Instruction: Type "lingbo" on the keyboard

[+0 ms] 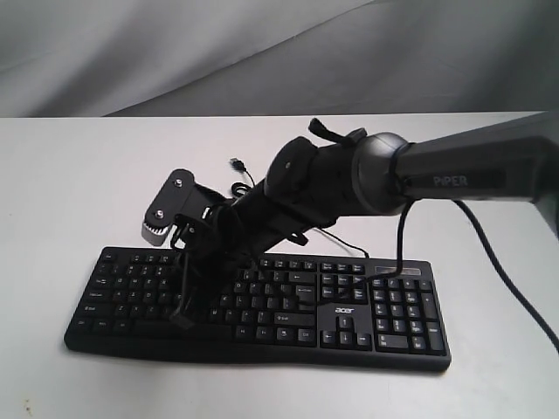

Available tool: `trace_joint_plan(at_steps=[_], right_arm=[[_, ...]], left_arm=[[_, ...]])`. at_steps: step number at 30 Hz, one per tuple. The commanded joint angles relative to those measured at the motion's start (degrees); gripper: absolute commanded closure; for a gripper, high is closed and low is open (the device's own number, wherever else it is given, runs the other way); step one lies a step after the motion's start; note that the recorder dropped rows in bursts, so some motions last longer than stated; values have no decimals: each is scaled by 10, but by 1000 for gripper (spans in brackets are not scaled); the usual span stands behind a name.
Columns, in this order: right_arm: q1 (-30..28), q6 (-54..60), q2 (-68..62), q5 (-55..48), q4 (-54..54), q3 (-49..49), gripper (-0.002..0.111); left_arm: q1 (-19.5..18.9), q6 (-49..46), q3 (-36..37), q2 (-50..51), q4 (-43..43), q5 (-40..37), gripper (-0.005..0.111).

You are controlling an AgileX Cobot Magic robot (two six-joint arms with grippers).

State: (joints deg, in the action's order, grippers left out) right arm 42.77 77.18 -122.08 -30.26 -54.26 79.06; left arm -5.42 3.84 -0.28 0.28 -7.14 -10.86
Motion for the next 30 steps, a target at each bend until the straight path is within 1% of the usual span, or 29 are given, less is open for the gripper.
trace_joint_plan(at_steps=[1,30], right_arm=[[1,-10,-22,-19,-4,35,108],[1,-10,-56,-13,-3,37,108]], left_arm=[[3,1,3,-3,0,4,106],[3,1,3,-3,0,4,106]])
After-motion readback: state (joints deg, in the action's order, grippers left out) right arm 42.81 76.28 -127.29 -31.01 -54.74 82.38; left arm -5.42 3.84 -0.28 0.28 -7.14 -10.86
